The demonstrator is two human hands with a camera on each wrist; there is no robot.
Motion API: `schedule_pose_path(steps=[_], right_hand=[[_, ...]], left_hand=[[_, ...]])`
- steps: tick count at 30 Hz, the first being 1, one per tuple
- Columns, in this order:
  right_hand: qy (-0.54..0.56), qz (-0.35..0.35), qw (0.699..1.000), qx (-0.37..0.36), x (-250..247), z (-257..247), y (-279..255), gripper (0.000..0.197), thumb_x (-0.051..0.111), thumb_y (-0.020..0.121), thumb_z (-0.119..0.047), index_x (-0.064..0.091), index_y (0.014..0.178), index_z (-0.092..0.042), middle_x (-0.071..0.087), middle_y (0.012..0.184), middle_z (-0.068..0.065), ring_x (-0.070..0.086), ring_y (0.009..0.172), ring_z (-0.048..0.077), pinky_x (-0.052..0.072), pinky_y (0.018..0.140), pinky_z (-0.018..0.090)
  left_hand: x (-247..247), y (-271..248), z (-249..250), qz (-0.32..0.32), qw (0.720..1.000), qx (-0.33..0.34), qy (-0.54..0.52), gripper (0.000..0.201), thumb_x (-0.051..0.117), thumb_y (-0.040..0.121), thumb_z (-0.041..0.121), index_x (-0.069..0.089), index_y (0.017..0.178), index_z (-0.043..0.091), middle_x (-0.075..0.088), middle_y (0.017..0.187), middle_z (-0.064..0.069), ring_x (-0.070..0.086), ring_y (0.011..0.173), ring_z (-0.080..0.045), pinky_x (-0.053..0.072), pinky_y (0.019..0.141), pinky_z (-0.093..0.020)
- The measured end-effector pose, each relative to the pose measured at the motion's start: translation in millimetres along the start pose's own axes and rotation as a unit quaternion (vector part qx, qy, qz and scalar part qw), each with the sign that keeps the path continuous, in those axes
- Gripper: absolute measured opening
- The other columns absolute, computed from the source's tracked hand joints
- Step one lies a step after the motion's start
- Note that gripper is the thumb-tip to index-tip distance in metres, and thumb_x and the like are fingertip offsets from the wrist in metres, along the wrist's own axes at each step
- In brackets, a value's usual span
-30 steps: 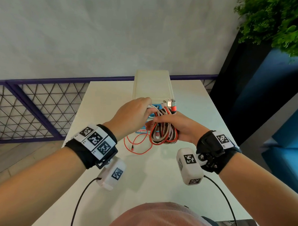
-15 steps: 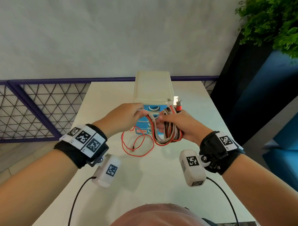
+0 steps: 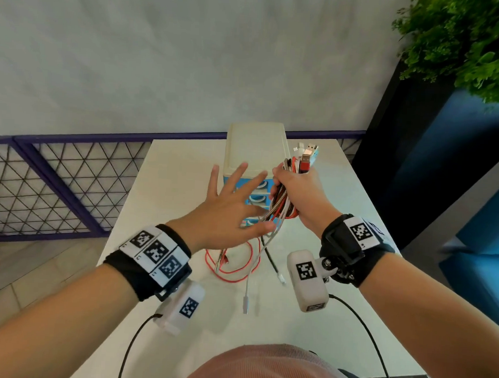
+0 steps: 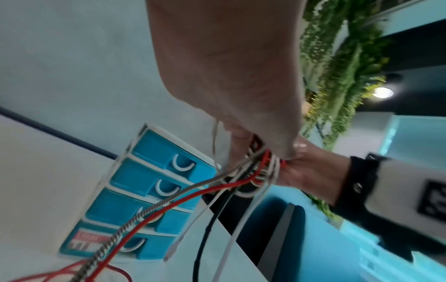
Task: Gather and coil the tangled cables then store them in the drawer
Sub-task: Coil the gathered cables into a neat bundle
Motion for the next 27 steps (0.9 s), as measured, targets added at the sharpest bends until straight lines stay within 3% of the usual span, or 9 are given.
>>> schedule_pose_path(steps=[4, 7, 11, 13, 17, 19, 21, 23, 27], right_hand=[[-0.010, 0.025, 1.000, 0.009, -3, -1, -1, 0.017, 0.057, 0.093, -0.014, 0.057, 0.076, -0.011, 0.062, 0.057, 0.005, 0.062, 0.052, 0.020, 0.058, 0.061, 0.035], [-0.031, 0.049, 0.998, 0.007, -8, -1, 1, 0.015, 0.056, 0.092, -0.015, 0.057, 0.078, -0.011, 0.064, 0.060, 0.006, 0.062, 0.051, 0.018, 0.057, 0.056, 0.030], [-0.055, 0.069, 0.996, -0.003, -11, -3, 3, 0.006, 0.056, 0.092, -0.014, 0.056, 0.089, -0.009, 0.065, 0.065, 0.009, 0.061, 0.047, 0.012, 0.053, 0.046, 0.021], [-0.062, 0.069, 0.996, -0.018, -9, -5, 3, 0.003, 0.055, 0.091, -0.012, 0.055, 0.090, -0.010, 0.064, 0.070, 0.013, 0.060, 0.044, 0.010, 0.052, 0.044, 0.021], [-0.029, 0.061, 0.997, -0.032, 4, -7, 1, 0.003, 0.055, 0.090, -0.009, 0.054, 0.087, -0.010, 0.061, 0.071, 0.015, 0.059, 0.042, 0.009, 0.046, 0.040, 0.017], [-0.013, 0.053, 0.998, -0.030, 10, -8, 1, 0.004, 0.055, 0.089, -0.009, 0.056, 0.085, -0.008, 0.062, 0.067, 0.013, 0.060, 0.044, 0.011, 0.047, 0.043, 0.018], [0.011, 0.040, 0.999, -0.032, 11, -10, 3, 0.008, 0.055, 0.089, -0.008, 0.055, 0.081, -0.008, 0.062, 0.062, 0.010, 0.062, 0.048, 0.016, 0.051, 0.047, 0.024], [0.030, 0.031, 0.998, -0.035, 7, -11, 6, 0.012, 0.055, 0.089, -0.008, 0.054, 0.078, -0.009, 0.061, 0.059, 0.008, 0.062, 0.052, 0.020, 0.055, 0.053, 0.031], [0.083, 0.014, 0.996, -0.027, 1, -10, 7, 0.016, 0.054, 0.092, -0.005, 0.053, 0.078, -0.012, 0.057, 0.058, 0.004, 0.060, 0.052, 0.019, 0.056, 0.057, 0.035]], left_hand=[[5, 0, 1, 0.041, 0.991, -0.031, 0.120, 0.064, 0.007, 0.085, 0.075, 0.050, 0.126, 0.051, -0.026, 0.157, -0.001, -0.032, 0.140, -0.034, -0.017, 0.104, -0.071], [13, 0, -3, 0.006, 0.990, -0.099, 0.097, 0.066, -0.001, 0.084, 0.073, 0.023, 0.142, 0.053, -0.032, 0.155, -0.001, -0.024, 0.143, -0.035, -0.014, 0.107, -0.068], [11, -4, -14, -0.094, 0.979, -0.178, 0.012, 0.061, 0.004, 0.092, 0.062, 0.008, 0.149, 0.040, 0.022, 0.157, -0.003, 0.045, 0.129, -0.029, 0.032, 0.100, -0.047], [5, -4, -16, -0.066, 0.980, -0.177, 0.068, 0.062, 0.006, 0.092, 0.063, 0.023, 0.146, 0.038, 0.027, 0.155, -0.003, 0.041, 0.131, -0.030, 0.025, 0.105, -0.051], [8, 2, 6, -0.061, 0.994, -0.048, 0.076, 0.078, 0.019, 0.085, 0.074, 0.017, 0.149, 0.031, -0.010, 0.160, -0.004, -0.013, 0.147, -0.024, -0.020, 0.109, -0.063], [14, 8, 16, -0.059, 0.998, 0.018, -0.021, 0.068, 0.033, 0.089, 0.066, 0.032, 0.144, 0.026, 0.029, 0.153, 0.002, 0.013, 0.146, -0.017, -0.019, 0.111, -0.059], [19, 9, 18, -0.038, 0.976, 0.027, -0.211, 0.023, 0.043, 0.095, 0.044, 0.054, 0.105, 0.027, 0.066, 0.105, 0.010, 0.056, 0.113, -0.012, 0.000, 0.119, -0.053], [23, 7, 16, -0.013, 0.940, 0.003, -0.341, 0.015, 0.043, 0.095, 0.029, 0.051, 0.083, 0.028, 0.070, 0.079, 0.010, 0.065, 0.085, -0.016, 0.034, 0.108, -0.052], [21, 3, 14, 0.014, 0.912, -0.010, -0.409, 0.019, 0.046, 0.092, 0.019, 0.063, 0.093, 0.028, 0.063, 0.088, 0.007, 0.061, 0.078, -0.009, 0.051, 0.078, -0.034]])
Point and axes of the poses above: each hand's wrist, its own y-axis towards the middle knuckle, its own x-axis out of the palm, z = x × y, the point moved 1 cm from there along y, towards the middle knuckle
